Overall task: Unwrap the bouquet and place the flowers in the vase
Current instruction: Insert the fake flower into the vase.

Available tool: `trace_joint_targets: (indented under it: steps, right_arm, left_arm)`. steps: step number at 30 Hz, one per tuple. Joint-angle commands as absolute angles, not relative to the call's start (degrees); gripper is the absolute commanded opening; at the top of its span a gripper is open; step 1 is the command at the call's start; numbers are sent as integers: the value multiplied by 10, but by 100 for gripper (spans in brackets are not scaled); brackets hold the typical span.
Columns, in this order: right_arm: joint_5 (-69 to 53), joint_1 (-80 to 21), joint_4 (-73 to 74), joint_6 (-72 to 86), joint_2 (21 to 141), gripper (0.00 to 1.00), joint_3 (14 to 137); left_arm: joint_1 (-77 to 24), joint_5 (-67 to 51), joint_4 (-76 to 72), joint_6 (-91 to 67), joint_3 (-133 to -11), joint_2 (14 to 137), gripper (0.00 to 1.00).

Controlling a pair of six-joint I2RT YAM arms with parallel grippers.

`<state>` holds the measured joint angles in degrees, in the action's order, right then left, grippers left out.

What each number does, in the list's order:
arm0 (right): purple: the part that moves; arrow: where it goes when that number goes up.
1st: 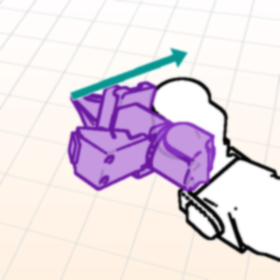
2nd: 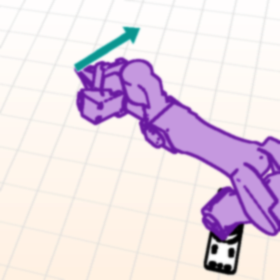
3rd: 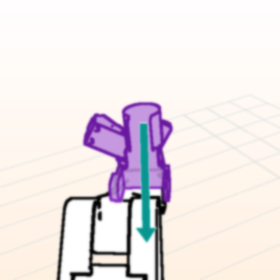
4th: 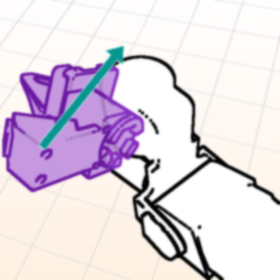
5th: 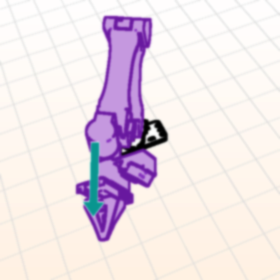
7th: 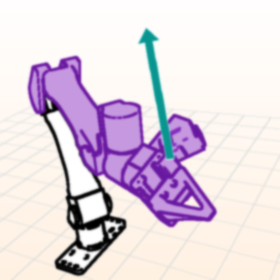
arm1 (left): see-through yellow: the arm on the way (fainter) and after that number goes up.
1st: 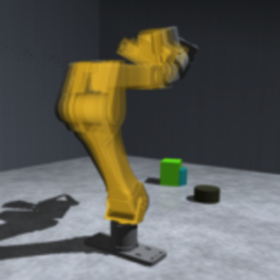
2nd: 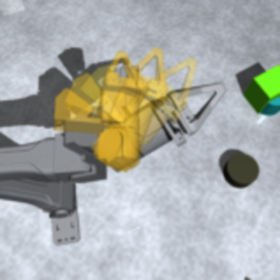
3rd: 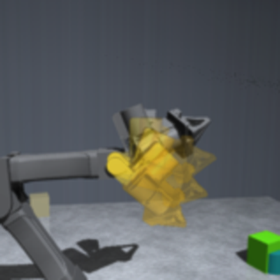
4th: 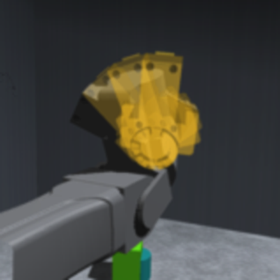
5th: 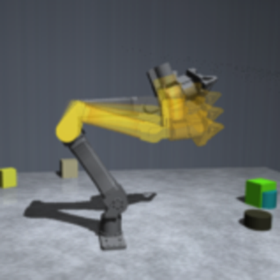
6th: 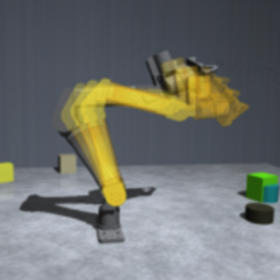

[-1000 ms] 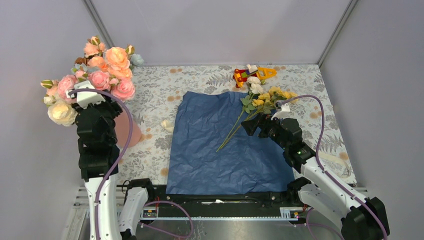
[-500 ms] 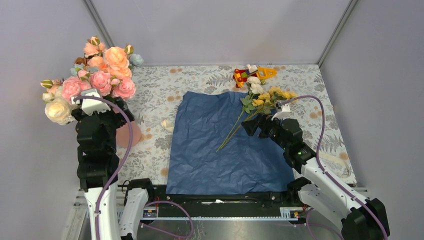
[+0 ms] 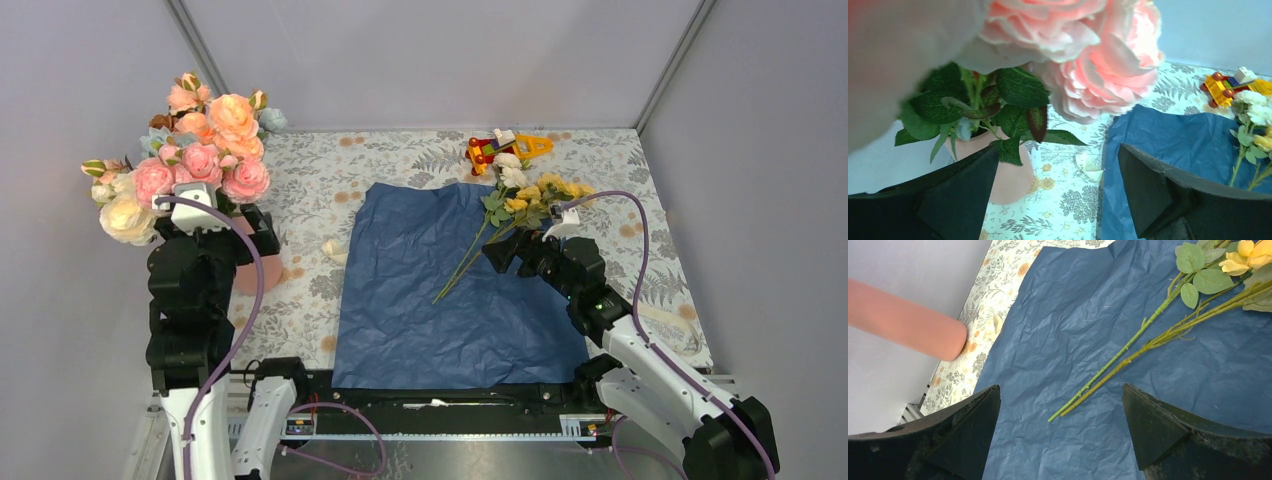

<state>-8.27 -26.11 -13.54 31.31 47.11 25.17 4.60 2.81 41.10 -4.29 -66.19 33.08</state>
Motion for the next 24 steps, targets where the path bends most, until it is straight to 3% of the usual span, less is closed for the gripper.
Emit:
trace_joint_targets:
  steps: [1,6,16,24]
  right_arm:
    - [-95,-258,-146,305,463,97,255]
    - [-101,-258,-142,304,464,97,259]
    - [-98,-257,-109,321,455,96,278]
    - [-53,-258,15,341,495,84,355]
  left_arm:
    - [17,14,418,-29,-699,335,99]
    - [-31,61,436,-16,-708,339,99]
    - [-86,20,443,-29,-679,342,99]
    - [-114,-44,409,-60,-604,336,98]
